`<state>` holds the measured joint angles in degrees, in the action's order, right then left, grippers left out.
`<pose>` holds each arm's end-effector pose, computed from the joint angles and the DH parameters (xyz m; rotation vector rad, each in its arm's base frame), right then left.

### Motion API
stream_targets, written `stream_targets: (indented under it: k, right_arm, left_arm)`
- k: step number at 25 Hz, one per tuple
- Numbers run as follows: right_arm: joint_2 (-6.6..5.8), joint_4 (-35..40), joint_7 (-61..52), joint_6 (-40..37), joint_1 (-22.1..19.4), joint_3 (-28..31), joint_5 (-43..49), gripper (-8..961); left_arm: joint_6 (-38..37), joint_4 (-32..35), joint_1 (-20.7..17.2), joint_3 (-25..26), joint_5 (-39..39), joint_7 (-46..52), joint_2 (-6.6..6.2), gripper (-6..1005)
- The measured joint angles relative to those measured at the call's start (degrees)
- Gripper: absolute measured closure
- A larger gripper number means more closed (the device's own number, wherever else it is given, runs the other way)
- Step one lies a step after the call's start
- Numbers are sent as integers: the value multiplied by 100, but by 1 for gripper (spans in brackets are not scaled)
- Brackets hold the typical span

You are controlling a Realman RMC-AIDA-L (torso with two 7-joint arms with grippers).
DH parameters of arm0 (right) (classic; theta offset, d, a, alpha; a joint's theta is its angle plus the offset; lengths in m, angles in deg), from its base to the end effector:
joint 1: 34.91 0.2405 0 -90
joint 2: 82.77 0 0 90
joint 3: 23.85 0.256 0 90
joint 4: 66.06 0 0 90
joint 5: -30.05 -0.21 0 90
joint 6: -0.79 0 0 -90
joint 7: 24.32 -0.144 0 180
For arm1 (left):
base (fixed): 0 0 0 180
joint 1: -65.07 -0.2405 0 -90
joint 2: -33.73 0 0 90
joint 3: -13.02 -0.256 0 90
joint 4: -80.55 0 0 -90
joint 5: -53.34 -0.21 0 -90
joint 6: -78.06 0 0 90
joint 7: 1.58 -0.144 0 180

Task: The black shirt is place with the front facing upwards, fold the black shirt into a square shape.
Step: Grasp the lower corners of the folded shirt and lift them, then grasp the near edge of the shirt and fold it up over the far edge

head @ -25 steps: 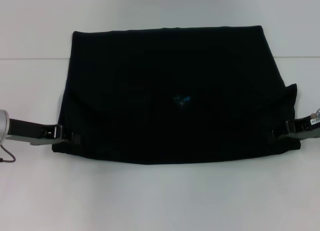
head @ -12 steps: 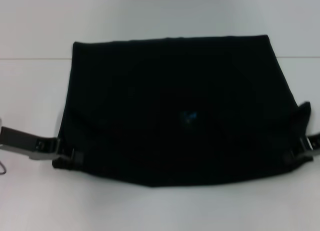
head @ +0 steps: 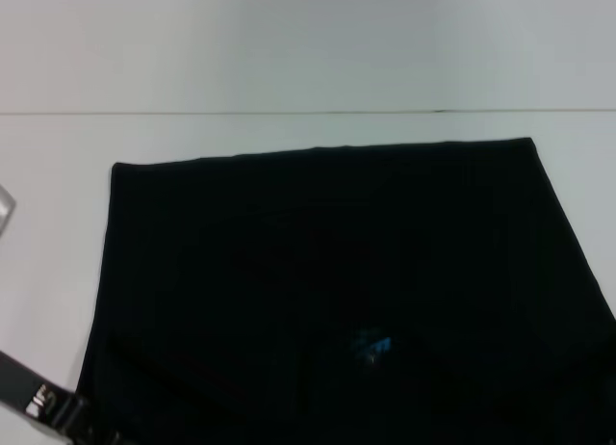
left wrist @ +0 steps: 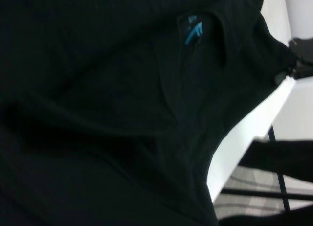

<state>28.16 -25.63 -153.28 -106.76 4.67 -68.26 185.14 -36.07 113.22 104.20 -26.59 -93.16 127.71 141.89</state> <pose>0.2929 0.3078 0.0459 2.5217 -1.6338 0.4523 -0.2819 0.2926 0.0509 2.3259 1.6590 -0.1325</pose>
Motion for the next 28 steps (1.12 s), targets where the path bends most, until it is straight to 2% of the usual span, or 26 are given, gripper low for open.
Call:
stream_targets:
  k: [3,7,10,14,16,18,20,21,23,25,28]
  right_arm:
    - [47,-29,29,26,-36,-46,1,896]
    - [19,-42,39,147,-27,341,-36,896]
    - [-74,-44,34,283,35,1093,-64,896]
    - [-271,-160,-146,589,102,2100,-422,896]
    - [-355,-281,-263,823,90,2388,-807,896]
    - [-394,-475,-332,1198,52,2575,-1324,896]
    - [-386,-770,-316,1632,31,2662,-1844,896]
    - [-369,-908,-284,1860,26,2676,-2052,896]
    - [-282,-1191,-156,2374,55,2651,-2390,897]
    - [-170,-1302,-42,2702,105,2639,-2560,897]
    - [-4,-1322,90,3135,188,2635,-2760,897]
  left_arm:
    - [31,-14,0,-147,-1,-36,47,951]
    - [218,44,84,40,77,-28,12,951]
    - [398,107,191,548,92,29,-51,951]
    - [1052,80,356,1591,103,292,-218,951]
    - [1746,66,408,2089,196,483,-264,951]
    - [1996,54,412,2195,276,514,-266,951]
    - [2192,36,415,2271,375,525,-262,951]
    - [2602,-33,416,2321,674,507,-233,951]
    - [2840,-86,418,2315,863,471,-194,951]
    - [3378,-173,445,2296,1235,303,-73,951]
    - [3686,-189,488,2292,1316,219,3,951]
